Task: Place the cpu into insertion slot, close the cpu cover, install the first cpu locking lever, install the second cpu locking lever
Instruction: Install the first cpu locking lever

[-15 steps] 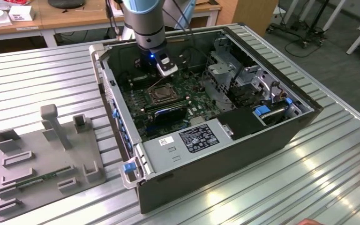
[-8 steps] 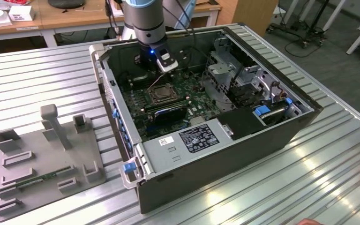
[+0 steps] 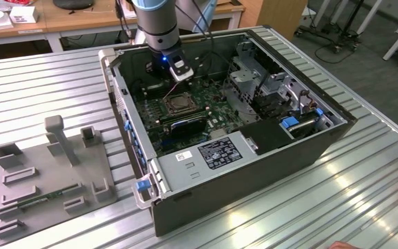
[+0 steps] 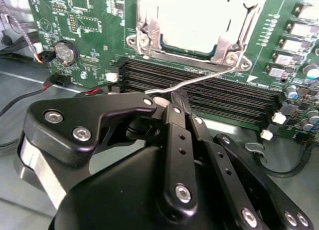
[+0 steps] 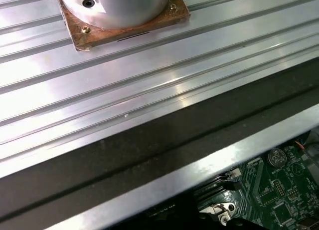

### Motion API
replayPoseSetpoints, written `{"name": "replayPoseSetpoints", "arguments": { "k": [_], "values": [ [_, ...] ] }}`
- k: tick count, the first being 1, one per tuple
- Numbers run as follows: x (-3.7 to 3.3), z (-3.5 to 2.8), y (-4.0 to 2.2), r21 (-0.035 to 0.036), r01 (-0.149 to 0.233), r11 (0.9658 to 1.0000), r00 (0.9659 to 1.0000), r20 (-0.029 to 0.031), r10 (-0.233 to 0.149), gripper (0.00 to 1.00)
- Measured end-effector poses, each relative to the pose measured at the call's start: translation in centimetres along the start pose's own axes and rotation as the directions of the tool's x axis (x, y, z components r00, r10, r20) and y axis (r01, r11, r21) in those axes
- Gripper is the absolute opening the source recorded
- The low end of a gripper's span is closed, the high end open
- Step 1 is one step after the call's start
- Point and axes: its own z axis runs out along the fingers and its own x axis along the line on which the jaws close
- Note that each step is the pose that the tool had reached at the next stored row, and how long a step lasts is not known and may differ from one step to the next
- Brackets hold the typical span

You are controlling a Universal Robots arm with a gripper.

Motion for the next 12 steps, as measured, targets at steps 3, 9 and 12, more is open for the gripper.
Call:
{"name": "replayPoseSetpoints", "arguments": {
  "k": [3, 9, 12],
  "values": [
    [0.18, 0.06, 0.03, -0.0013, 0.001, 1.0000, 1.0000, 0.0038, -0.001, 0.10],
    [0.47, 0.22, 0.46, -0.0034, 0.001, 1.0000, 1.0000, 0.0070, -0.001, 0.10],
    [0.46, 0.11, 0.51, -0.0034, 0.002, 1.0000, 1.0000, 0.0069, -0.001, 0.10]
  ]
}}
